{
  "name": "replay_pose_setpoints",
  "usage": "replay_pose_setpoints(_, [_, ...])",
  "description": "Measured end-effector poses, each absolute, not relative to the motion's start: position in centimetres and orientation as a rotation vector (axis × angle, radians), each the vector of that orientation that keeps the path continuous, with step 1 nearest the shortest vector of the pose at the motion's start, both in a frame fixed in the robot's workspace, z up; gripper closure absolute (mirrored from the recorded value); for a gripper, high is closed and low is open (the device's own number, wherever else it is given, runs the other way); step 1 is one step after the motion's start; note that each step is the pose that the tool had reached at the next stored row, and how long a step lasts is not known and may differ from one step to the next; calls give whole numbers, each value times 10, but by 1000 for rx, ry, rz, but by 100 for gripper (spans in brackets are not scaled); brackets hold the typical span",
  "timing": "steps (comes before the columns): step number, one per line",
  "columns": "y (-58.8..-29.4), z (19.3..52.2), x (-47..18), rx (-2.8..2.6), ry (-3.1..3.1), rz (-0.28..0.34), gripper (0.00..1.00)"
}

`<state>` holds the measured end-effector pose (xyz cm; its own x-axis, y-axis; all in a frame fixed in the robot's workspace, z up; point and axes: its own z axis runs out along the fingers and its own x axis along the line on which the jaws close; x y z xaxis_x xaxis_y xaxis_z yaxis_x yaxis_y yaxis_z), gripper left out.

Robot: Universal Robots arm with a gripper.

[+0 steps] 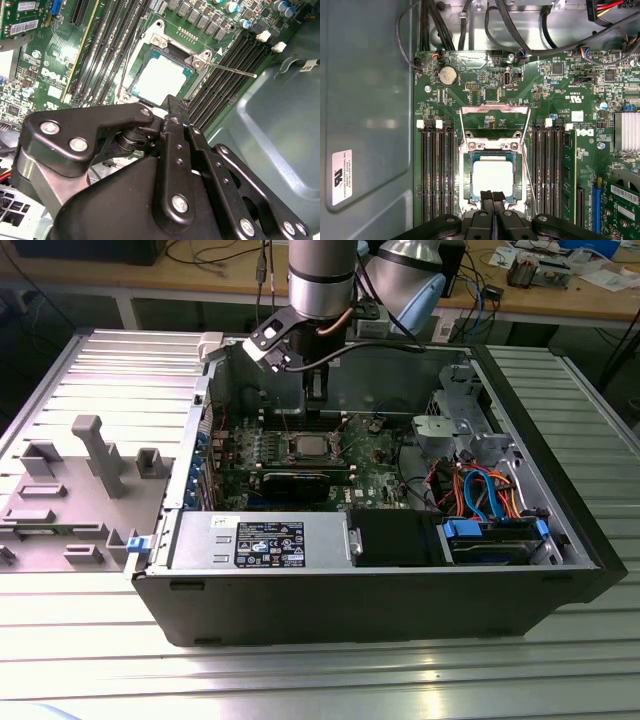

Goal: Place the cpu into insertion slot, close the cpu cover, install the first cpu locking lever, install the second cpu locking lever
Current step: 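Close the cpu cover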

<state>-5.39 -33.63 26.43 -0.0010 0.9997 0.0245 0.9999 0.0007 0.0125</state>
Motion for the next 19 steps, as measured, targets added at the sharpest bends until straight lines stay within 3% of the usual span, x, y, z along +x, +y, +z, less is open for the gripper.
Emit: replay_pose_setpoints(19, [-336, 271, -54, -2214, -2216, -41, 89])
